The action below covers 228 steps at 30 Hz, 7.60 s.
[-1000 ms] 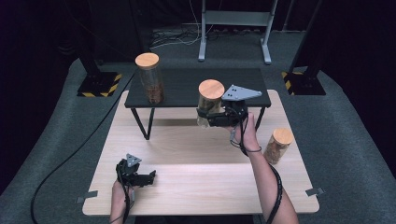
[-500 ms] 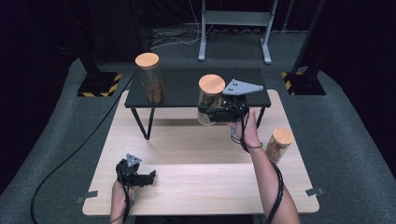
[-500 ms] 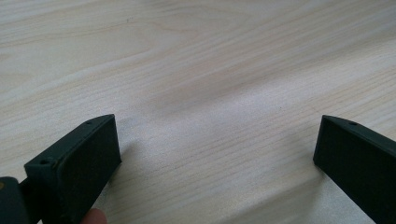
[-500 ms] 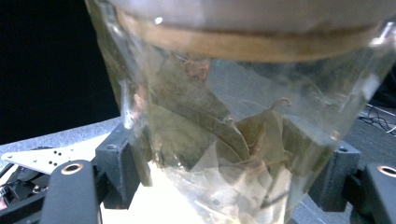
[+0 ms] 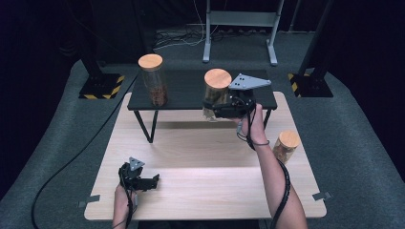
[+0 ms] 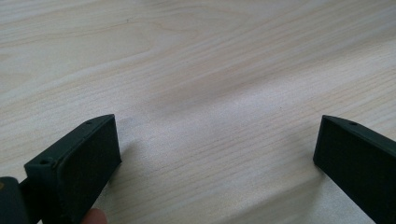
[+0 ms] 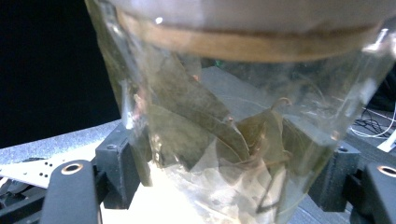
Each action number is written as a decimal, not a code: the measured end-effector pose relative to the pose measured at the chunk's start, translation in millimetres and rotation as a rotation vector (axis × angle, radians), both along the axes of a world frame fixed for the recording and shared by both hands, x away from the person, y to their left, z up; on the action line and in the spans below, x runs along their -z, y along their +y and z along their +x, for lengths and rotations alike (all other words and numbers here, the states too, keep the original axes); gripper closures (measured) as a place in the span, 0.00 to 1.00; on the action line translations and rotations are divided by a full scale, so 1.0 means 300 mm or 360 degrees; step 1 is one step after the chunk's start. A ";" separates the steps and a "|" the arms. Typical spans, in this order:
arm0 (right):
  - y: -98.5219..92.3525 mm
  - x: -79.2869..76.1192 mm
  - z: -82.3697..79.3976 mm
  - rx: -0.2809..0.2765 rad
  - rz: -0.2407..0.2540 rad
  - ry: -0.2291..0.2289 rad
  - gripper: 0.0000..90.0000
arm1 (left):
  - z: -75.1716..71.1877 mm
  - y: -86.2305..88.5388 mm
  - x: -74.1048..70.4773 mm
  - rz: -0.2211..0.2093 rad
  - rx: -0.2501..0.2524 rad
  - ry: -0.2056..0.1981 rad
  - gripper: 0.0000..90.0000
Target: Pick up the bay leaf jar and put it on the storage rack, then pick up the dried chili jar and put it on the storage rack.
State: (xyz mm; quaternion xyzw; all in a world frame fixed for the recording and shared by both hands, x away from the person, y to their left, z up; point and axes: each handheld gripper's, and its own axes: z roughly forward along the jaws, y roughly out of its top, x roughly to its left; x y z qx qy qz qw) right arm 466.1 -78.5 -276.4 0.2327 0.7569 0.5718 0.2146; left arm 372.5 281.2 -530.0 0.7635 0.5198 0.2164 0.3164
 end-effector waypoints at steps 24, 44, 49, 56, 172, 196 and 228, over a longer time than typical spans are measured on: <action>0.011 -0.036 0.096 0.0088 -0.0013 0.0068 0.28 | 0.000 0.000 0.000 0.0000 0.0000 0.0000 0.00; 0.050 -0.035 0.169 0.0152 -0.0053 0.0144 0.28 | 0.000 0.000 0.000 0.0000 0.0000 0.0000 0.00; 0.062 -0.028 0.184 0.0168 -0.0063 0.0163 0.28 | 0.000 0.000 0.000 0.0000 0.0000 0.0000 0.00; 0.086 -0.022 0.203 0.0178 -0.0079 0.0178 0.28 | 0.000 0.000 0.000 -0.0001 0.0000 0.0000 0.00; -0.090 0.256 -0.082 0.0206 -0.0558 0.0344 0.01 | 0.000 0.000 0.000 0.0002 0.0000 -0.0001 0.00; -0.348 0.737 -0.406 0.0476 -0.0448 0.0598 0.00 | 0.000 0.000 0.000 0.0002 0.0001 0.0000 0.00; -0.666 0.707 -0.354 0.0921 -0.0249 0.0332 0.00 | -0.001 -0.001 0.000 0.0002 -0.0004 0.0000 0.00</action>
